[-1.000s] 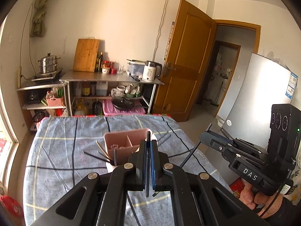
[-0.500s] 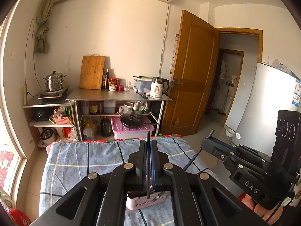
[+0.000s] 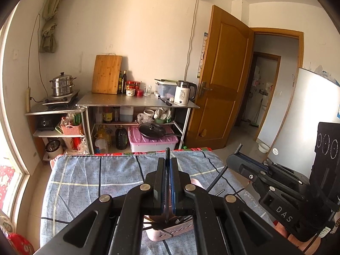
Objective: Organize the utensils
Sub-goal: 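Open the left gripper to drop its chopstick into the basket while the right gripper releases its chopstick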
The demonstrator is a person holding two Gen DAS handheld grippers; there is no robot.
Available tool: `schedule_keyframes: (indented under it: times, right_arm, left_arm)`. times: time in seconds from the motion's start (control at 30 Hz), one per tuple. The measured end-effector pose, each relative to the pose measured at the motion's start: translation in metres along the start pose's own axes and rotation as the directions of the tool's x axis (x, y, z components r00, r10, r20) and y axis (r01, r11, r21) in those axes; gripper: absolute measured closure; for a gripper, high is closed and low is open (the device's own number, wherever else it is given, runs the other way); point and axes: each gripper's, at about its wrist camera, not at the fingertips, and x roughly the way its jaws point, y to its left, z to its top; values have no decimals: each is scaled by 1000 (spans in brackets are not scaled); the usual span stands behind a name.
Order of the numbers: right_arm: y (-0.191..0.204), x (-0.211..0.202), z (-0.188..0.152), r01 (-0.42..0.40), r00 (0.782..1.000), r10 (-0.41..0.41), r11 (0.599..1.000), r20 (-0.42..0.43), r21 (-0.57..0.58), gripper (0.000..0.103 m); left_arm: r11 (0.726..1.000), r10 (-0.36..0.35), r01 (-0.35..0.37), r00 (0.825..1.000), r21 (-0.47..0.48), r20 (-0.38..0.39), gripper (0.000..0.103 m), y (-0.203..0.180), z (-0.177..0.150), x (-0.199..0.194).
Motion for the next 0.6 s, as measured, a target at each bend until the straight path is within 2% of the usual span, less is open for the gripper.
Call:
schedule_keyframes:
  times: [0.37,0.6]
  right_arm:
    - [-7,25,-26,1,995,-1,1000,-96,-1,99]
    - [-10,36,-37,-8,988,8,1000,-155,3,98]
  left_arm:
    - [999,-3,0,995,-32,-95,99,20,-32,43]
    - [999,-11,7,995,-46,-98,99,26,-42,44]
